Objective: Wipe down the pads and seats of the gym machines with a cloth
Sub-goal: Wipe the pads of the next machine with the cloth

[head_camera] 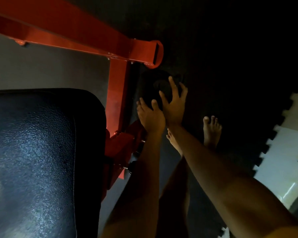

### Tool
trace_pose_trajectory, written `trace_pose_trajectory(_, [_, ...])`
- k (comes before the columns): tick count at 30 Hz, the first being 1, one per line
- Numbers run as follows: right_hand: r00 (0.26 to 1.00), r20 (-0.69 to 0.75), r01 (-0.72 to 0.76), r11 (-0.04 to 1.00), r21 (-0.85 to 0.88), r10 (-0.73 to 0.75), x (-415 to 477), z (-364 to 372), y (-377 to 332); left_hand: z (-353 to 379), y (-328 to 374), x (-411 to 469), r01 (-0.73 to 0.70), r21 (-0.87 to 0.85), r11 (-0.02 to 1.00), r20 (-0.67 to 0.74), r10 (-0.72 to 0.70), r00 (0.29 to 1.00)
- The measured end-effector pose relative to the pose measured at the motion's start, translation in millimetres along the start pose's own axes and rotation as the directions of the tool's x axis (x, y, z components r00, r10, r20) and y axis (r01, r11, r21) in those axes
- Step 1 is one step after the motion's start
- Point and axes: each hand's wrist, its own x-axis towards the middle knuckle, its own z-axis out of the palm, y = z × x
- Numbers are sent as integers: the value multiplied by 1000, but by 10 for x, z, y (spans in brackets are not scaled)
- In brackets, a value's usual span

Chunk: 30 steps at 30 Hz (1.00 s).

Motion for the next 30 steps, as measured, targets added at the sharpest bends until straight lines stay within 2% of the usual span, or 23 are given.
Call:
trace_pose_trajectory(2, [1000, -16, 10, 999, -47, -11, 150, 16, -72, 9, -25, -48, -20, -7, 1000, -9, 19, 1000])
trace_pose_trajectory(5, [996, -6, 82, 983, -162, -84, -114, 21, -97, -76, -70, 119, -39, -58, 998, -53, 36, 998])
trace_pose_trajectory(7, [992, 52, 124, 974, -192, -116, -493, -28, -50, -133, -68, 388, 40, -102, 994, 10, -39, 999])
trace_pose_trajectory(9, [985, 131, 143, 965, -219, -116, -841, -133, 81, -143, -51, 617, 184, -166, 969, 108, -167, 980])
trace_pose_trajectory(11, [975, 211, 115, 968, -222, -67, -1060, -278, 210, -111, 3, 654, 259, -143, 955, 116, -244, 963])
trace_pose_trajectory(14, [971, 240, 5, 993, -114, 23, -996, -394, 273, -39, 123, 305, 153, -17, 988, -15, -153, 988])
trace_pose_trajectory(16, [989, 147, -24, 1000, -3, 24, -658, -320, 246, 50, 137, -33, 72, 6, 997, -66, -71, 995])
trace_pose_trajectory(18, [998, 60, -11, 1000, 15, 10, -252, -182, 133, 122, 78, -232, 29, 8, 1000, -56, -28, 998])
trace_pose_trajectory(20, [999, 44, -19, 1000, -3, 19, 2, -80, 18, 106, 34, -238, 9, 0, 1000, -63, -9, 998])
trace_pose_trajectory(23, [998, 49, 46, 996, -81, -42, -142, -71, 22, -8, 62, 16, -5, -13, 1000, -129, 4, 992])
trace_pose_trajectory(26, [967, 247, 100, 987, -128, -66, -656, -224, 119, -41, 80, 377, 52, -12, 999, -78, -53, 996])
trace_pose_trajectory(28, [969, 221, 160, 962, -221, -110, -1012, -322, 231, -21, 62, 523, 111, -68, 991, -38, -114, 993])
trace_pose_trajectory(30, [969, 216, 173, 950, -260, -118, -1105, -377, 301, -14, 43, 458, 114, -67, 991, -30, -116, 993])
